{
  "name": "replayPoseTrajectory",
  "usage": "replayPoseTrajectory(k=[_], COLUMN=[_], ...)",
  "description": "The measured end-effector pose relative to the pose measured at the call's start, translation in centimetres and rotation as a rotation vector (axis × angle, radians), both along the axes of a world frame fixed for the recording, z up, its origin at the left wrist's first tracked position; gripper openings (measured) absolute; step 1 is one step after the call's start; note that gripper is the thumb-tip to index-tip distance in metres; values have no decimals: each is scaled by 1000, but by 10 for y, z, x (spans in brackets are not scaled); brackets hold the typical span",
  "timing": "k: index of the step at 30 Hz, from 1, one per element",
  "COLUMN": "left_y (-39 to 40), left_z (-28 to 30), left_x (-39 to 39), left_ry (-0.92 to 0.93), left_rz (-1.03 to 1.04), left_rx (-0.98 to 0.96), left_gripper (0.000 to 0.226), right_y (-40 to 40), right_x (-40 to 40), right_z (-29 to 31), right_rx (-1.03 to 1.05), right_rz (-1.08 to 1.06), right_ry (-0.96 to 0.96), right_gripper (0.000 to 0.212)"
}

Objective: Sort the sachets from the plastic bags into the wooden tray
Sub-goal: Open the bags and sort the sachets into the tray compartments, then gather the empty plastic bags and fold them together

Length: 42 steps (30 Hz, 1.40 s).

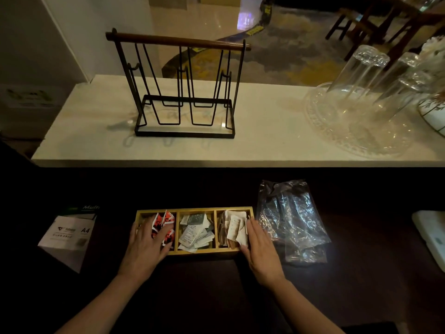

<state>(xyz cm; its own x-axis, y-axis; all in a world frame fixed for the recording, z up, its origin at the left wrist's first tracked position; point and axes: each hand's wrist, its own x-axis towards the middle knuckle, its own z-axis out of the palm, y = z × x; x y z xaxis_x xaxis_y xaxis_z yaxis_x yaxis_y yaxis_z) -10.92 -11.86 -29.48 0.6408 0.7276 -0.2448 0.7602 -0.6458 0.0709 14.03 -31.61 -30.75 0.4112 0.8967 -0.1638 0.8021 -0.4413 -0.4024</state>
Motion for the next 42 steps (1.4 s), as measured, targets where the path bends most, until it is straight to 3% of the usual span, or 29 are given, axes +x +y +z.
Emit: replayPoseTrajectory(k=[9,16,20,22,25,28,31,34,36,39,42], left_y=[1,-6,-6,-8,-13,-22,-37,-56,-66,-69,-64], left_z=[2,3,2,5,18,24,22,19,13,-6,-21], left_x=[-2,-3,-4,-2,11,33,57,82,95,105,107], left_ry=[-17,12,1,-36,-109,-160,-146,-82,-49,7,38], left_rz=[-25,-19,-18,-2,24,-26,-182,-317,-359,-407,-381], left_rx=[-4,-20,-25,-13,25,34,42,61,60,72,42], left_gripper=[70,70,71,71,63,54,53,65,72,75,89], right_y=[12,21,8,-2,-20,-40,-51,-42,-27,-10,-2], right_x=[1,-14,6,42,112,164,183,183,172,158,158], right_z=[5,11,18,25,43,44,22,-4,-2,-9,-39], right_rx=[-33,-113,60,176,235,36,-151,-121,-74,11,6], right_rz=[-15,21,-11,-220,-735,-1022,-1030,-1016,-1006,-1001,-936], right_ry=[-24,-114,-257,-287,-136,103,377,501,552,675,707], right_gripper=[73,60,55,48,39,48,82,101,94,62,75])
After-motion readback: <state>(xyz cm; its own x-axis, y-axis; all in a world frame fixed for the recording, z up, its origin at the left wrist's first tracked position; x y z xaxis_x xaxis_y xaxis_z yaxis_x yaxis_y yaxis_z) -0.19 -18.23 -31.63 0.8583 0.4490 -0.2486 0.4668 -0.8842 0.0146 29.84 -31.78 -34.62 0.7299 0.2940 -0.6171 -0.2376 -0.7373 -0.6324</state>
